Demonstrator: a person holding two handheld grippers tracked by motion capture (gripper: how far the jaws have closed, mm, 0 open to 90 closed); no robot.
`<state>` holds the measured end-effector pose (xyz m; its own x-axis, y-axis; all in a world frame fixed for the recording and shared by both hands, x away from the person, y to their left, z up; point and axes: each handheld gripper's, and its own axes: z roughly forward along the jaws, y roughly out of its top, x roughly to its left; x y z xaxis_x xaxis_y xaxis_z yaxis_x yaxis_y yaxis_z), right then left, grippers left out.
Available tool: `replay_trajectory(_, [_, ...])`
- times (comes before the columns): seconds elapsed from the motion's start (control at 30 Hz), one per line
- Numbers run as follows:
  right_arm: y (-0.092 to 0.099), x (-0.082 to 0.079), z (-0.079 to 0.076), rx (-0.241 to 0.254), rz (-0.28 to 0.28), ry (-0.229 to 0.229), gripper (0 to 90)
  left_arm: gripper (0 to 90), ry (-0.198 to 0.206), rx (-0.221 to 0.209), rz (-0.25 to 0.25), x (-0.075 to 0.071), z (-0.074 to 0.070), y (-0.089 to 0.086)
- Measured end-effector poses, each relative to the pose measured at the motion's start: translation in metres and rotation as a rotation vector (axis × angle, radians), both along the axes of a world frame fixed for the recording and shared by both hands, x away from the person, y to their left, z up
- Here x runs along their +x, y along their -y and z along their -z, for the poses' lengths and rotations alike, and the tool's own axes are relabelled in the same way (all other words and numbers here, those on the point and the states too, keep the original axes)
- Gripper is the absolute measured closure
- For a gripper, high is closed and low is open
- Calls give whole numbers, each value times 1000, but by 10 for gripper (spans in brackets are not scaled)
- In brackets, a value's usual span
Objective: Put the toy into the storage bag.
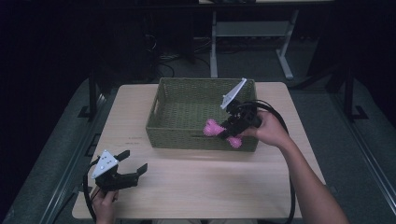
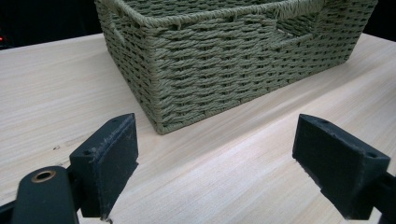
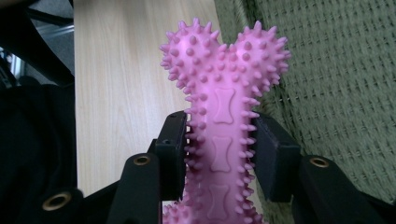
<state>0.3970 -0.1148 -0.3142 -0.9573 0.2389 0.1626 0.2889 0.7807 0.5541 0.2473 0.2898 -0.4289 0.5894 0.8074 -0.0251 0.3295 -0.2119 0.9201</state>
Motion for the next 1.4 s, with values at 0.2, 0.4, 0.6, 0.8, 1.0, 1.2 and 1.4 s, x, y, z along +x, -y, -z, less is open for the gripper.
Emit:
replay_trajectory(0.2, [1,11,-8,4,14,4,576,138,2,-1,0,0,0,0])
replay_trajectory(0.4, [-1,20,-15,3,17,4,576,138,3,-2,-1,0,-1,0])
replay_trajectory(0.6, [-3,29,-18,1,21,-1,576,138,-1,2,7,1,0,2])
replay_trajectory(0.8, [-6,39,-14,-2,20,-19,576,138,-1,-3,5,1,-1,2])
replay_trajectory(1.0, [-10,47,-17,-9,19,-24,576,138,-1,-4,2,2,0,1])
replay_trajectory(1.2, [-10,55,-17,-9,26,-32,576,138,-2,-1,4,2,-1,0])
replay_trajectory(1.4, [-7,64,-15,-2,43,-38,576,139,-2,-5,2,3,0,0])
